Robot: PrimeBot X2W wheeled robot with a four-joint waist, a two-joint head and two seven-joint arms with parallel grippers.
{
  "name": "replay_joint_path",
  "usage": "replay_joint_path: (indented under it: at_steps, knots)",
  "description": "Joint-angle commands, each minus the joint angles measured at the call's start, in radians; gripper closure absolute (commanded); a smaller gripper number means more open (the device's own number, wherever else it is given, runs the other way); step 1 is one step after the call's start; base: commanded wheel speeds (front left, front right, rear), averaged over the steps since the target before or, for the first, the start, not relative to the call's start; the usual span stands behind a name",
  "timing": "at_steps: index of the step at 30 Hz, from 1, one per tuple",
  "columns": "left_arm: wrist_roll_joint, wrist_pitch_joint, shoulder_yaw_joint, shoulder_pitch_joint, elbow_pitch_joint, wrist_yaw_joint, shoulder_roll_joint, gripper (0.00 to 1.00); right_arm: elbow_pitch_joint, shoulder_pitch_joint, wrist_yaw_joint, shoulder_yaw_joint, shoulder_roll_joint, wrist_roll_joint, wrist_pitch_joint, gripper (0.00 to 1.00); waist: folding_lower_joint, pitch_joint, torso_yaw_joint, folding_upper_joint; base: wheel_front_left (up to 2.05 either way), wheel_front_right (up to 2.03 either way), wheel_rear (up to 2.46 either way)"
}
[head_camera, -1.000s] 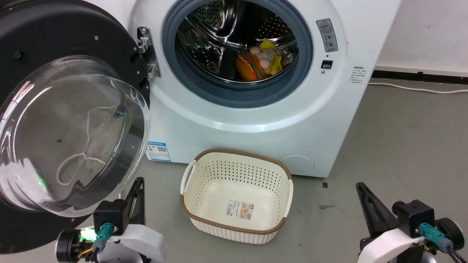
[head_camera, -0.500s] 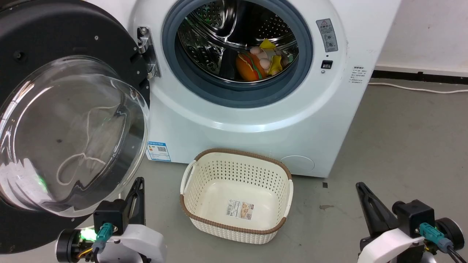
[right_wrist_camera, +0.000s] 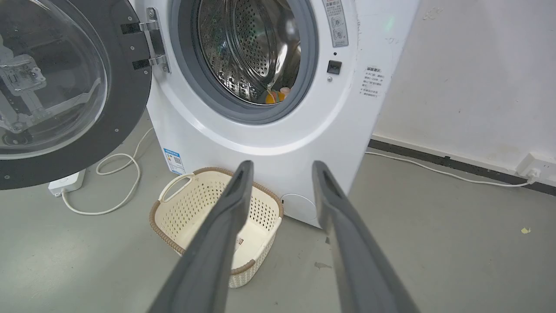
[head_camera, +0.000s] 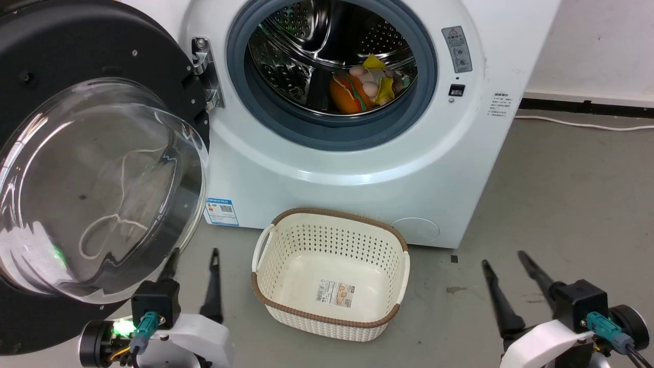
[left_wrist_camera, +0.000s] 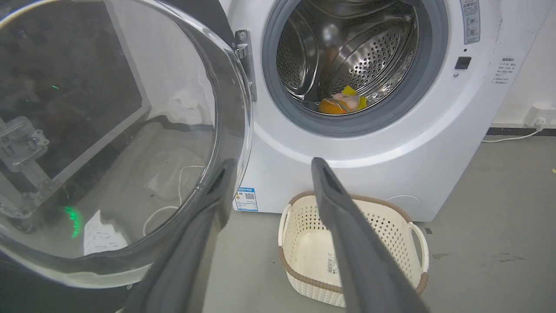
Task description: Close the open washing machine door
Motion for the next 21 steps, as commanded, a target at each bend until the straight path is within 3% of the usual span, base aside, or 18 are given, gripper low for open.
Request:
replay_joint_path:
  at_steps: [1, 21]
  knots:
    - [-0.002, -0.004, -0.002, -0.001, 0.0, 0.001, 0.0, 0.0, 0.0, 0.001, 0.0, -0.003, 0.0, 0.005, -0.004, 0.0, 0.0, 0.0, 0.0, 0.0, 0.0, 0.0, 0.0]
    - [-0.009, -0.046, -0.03, -0.003, -0.008, 0.009, 0.001, 0.0, 0.0, 0.01, 0.0, -0.019, 0.001, 0.036, -0.046, 0.0, 0.0, -0.001, 0.033, 0.0, 0.0, 0.0, 0.0]
